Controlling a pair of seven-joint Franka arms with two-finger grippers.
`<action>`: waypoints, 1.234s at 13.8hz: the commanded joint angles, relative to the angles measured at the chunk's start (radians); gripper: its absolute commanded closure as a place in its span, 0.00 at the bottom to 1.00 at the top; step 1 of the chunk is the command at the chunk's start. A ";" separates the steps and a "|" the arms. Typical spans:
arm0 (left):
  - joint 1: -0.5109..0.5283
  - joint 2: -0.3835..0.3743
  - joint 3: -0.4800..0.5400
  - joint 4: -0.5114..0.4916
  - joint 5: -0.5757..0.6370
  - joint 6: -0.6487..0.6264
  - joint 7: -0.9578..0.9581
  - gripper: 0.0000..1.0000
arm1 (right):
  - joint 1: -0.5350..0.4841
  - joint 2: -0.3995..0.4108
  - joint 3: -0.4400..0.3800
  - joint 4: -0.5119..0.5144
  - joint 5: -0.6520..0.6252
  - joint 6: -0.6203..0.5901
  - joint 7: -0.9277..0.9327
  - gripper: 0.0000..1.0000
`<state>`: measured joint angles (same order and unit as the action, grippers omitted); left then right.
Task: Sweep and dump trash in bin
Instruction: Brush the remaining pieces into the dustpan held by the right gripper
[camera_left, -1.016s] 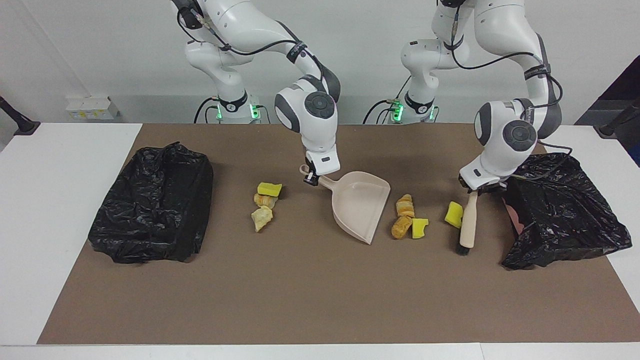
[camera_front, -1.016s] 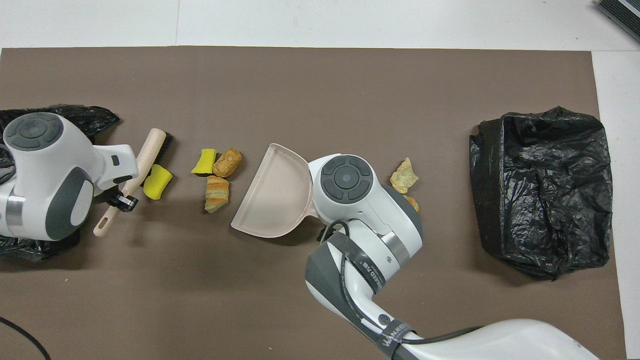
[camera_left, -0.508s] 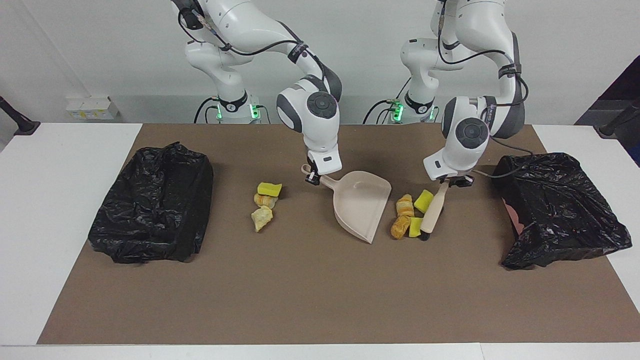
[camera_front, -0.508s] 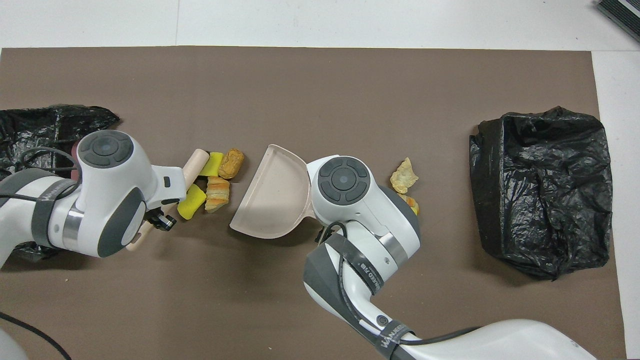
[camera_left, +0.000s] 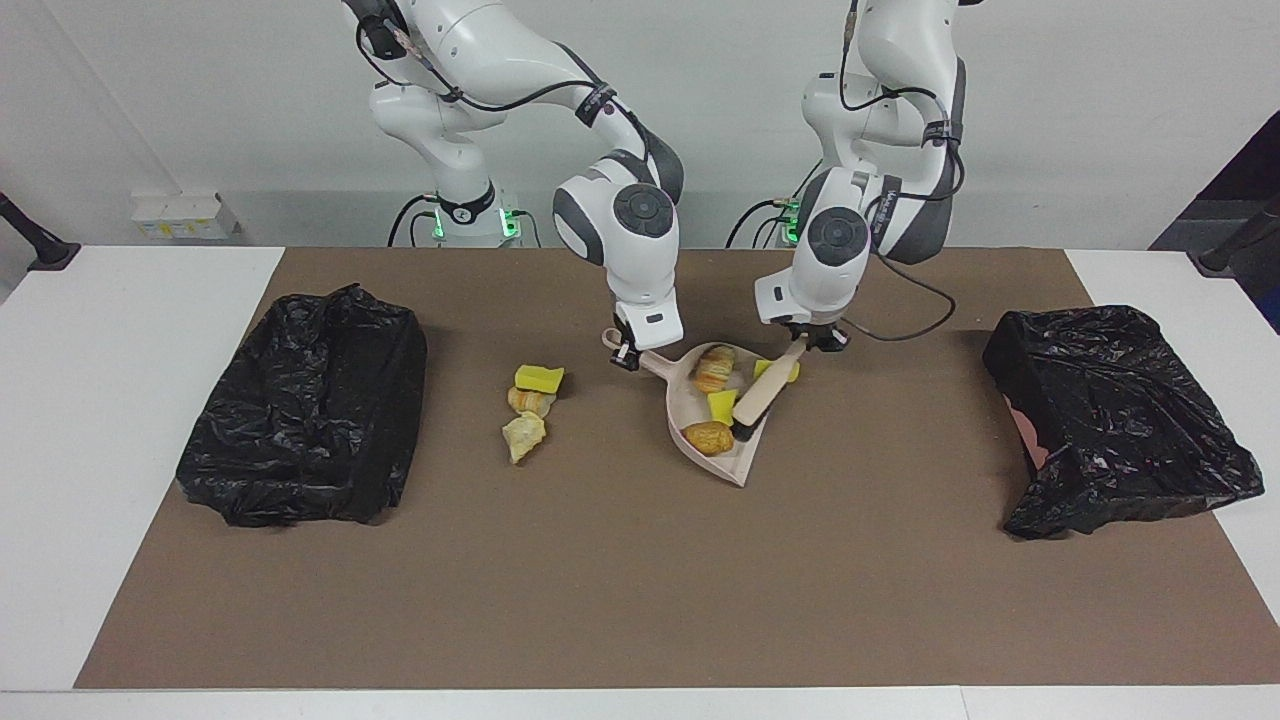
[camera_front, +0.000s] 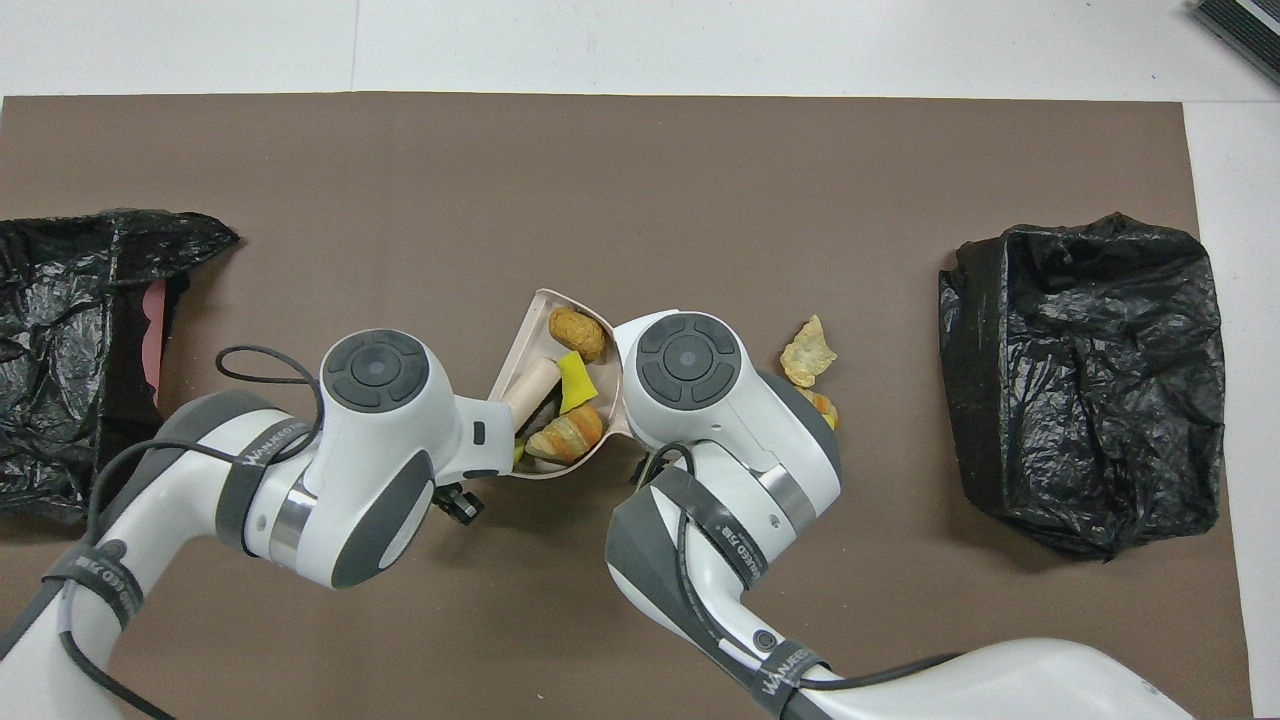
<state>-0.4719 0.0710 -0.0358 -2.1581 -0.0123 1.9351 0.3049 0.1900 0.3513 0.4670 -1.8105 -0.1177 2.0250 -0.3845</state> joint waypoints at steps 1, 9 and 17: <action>-0.048 -0.027 0.017 0.012 -0.052 -0.074 -0.044 1.00 | -0.010 0.001 0.015 -0.001 -0.010 0.003 0.024 1.00; 0.019 -0.092 0.028 0.109 -0.064 -0.211 -0.073 1.00 | -0.012 0.001 0.015 -0.001 -0.020 -0.005 0.009 1.00; 0.061 -0.077 0.047 0.164 -0.135 -0.182 -0.079 1.00 | -0.015 0.001 0.015 -0.001 -0.023 -0.005 -0.028 1.00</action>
<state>-0.4485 -0.0147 0.0041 -2.0305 -0.1438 1.7718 0.2301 0.1895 0.3513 0.4709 -1.8123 -0.1197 2.0201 -0.3942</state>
